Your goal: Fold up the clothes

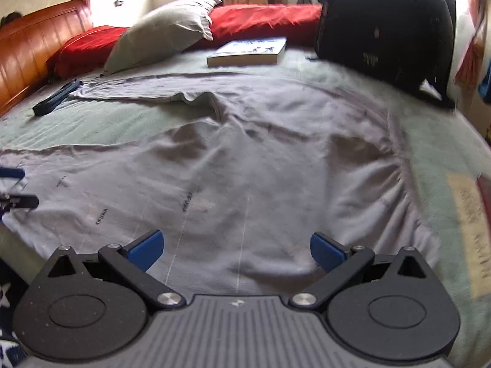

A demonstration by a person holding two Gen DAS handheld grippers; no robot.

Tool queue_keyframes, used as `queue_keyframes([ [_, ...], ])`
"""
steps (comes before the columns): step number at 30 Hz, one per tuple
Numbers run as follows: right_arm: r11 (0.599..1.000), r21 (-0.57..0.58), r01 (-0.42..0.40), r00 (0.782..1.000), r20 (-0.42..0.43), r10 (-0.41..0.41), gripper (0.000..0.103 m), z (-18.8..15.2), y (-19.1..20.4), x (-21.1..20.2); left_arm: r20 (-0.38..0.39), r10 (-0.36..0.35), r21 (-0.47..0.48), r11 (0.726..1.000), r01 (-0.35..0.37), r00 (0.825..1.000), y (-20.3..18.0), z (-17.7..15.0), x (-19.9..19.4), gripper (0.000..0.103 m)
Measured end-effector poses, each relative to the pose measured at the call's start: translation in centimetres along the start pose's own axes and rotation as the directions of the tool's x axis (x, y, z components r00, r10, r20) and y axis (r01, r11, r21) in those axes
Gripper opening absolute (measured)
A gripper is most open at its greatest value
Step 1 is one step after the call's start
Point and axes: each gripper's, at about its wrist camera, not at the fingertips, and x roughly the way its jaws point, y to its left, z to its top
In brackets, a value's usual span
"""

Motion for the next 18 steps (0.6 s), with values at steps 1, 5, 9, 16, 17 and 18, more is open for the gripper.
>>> queue_keyframes([
  [1,1.0,-0.003,0.01,1.0,-0.004,-0.01,0.103,-0.3,0.2,0.3,0.013,0.0,-0.016,1.0,0.0,1.0,0.1,-0.5,-0.2,0.102],
  [5,0.994,-0.086,0.063,0.997,0.04,-0.06,0.103,-1.9,1.5,0.2,0.009,-0.003,-0.024,1.0,0.003,1.0,0.2,-1.9,-1.8,0.102],
  [9,0.997,-0.062,0.045,0.998,0.041,-0.043,0.103,-2.1,1.1,0.3,-0.003,0.032,0.012,0.999,-0.032,0.999,0.9,-2.0,-3.3,0.102],
  [16,0.996,-0.072,0.056,0.997,0.054,-0.053,0.103,-2.3,1.3,0.4,0.051,0.152,-0.093,0.985,-0.147,0.987,7.9,-0.1,-3.5,0.102],
  [17,0.996,-0.072,0.058,0.997,0.055,-0.054,0.103,-2.3,1.3,0.4,0.047,0.146,-0.124,0.982,-0.14,0.988,9.0,-0.2,-3.2,0.102],
  [18,0.996,-0.073,0.06,0.997,0.055,-0.056,0.103,-2.3,1.3,0.4,0.042,0.14,-0.157,0.979,-0.132,0.989,10.1,-0.6,-2.9,0.102],
])
